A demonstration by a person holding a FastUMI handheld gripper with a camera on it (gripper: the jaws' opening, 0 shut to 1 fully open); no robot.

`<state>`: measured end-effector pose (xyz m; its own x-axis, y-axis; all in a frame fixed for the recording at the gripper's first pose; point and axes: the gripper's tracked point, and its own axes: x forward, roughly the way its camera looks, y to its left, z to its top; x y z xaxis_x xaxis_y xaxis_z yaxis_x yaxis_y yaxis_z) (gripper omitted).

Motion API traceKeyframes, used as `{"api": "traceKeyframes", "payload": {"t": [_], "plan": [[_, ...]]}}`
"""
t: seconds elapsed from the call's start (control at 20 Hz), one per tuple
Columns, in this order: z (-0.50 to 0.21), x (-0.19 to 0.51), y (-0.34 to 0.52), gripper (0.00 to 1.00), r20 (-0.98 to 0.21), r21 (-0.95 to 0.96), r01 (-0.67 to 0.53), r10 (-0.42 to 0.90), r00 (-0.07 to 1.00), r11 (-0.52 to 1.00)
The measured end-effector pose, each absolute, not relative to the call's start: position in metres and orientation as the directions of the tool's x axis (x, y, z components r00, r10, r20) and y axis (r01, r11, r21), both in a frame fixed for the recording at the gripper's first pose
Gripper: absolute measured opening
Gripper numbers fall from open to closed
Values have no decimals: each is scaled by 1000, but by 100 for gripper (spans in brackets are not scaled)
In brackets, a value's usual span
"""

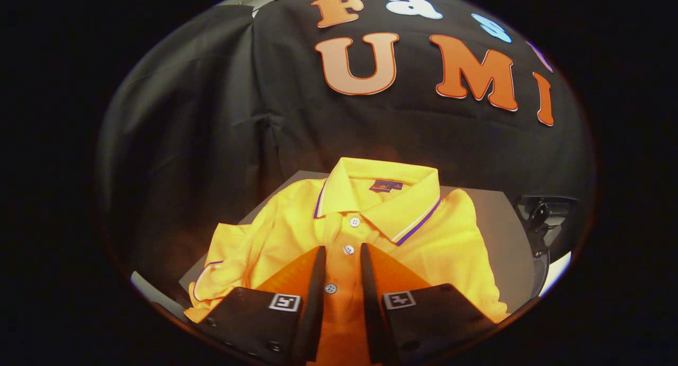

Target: Put the clothes into the washing machine and then close the washing machine lid.

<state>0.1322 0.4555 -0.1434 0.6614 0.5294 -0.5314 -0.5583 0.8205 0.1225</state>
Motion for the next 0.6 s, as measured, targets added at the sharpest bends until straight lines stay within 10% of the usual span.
{"api": "traceKeyframes", "payload": {"t": [0.2,0.6], "plan": [[-143,131,458,10,-552,69,-560,499,668,825],[-105,130,456,8,-329,283,-506,578,746,815]]}}
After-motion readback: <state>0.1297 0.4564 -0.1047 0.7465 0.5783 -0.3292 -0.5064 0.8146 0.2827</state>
